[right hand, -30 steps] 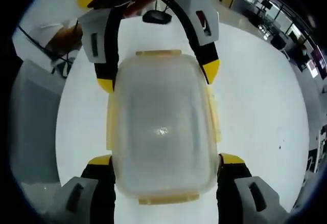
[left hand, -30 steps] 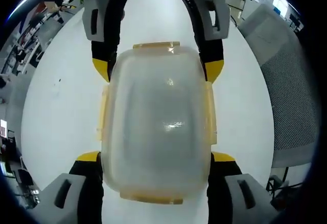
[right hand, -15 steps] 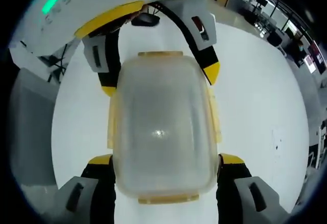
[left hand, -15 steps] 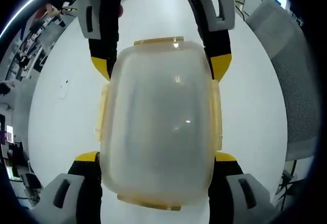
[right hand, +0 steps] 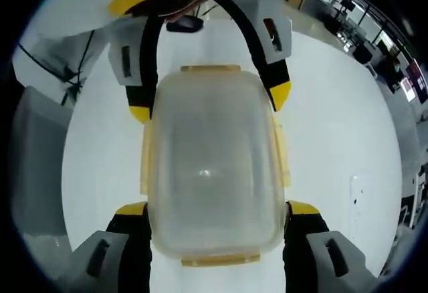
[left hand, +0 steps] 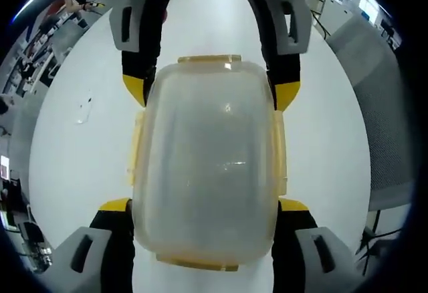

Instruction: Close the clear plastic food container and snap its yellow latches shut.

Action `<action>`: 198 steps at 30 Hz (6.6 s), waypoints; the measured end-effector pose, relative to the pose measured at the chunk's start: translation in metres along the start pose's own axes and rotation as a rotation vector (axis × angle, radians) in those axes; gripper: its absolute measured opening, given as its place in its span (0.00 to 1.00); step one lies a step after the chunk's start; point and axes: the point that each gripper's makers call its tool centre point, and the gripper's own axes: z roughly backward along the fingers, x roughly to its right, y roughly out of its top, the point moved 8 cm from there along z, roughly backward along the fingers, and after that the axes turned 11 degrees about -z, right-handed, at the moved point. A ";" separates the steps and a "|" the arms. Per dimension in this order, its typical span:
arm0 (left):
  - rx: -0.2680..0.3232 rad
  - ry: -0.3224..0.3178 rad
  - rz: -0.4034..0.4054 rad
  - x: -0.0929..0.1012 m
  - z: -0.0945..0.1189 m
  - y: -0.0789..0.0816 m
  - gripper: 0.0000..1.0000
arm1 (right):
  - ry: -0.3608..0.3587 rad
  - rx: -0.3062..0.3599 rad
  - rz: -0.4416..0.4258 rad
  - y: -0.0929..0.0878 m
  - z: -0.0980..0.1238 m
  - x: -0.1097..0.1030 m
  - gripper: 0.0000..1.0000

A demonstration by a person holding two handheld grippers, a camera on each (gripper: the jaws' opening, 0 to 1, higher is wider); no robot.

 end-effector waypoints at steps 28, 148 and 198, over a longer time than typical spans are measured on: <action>0.004 0.018 0.004 -0.016 -0.005 -0.002 0.86 | 0.000 -0.023 0.012 0.004 -0.003 0.019 0.82; 0.921 0.499 0.820 0.069 0.075 -0.028 0.82 | -0.232 0.934 -0.647 -0.079 0.081 -0.045 0.77; 0.854 0.641 0.922 0.163 0.085 -0.034 0.82 | -0.293 0.999 -0.706 -0.126 0.107 -0.117 0.79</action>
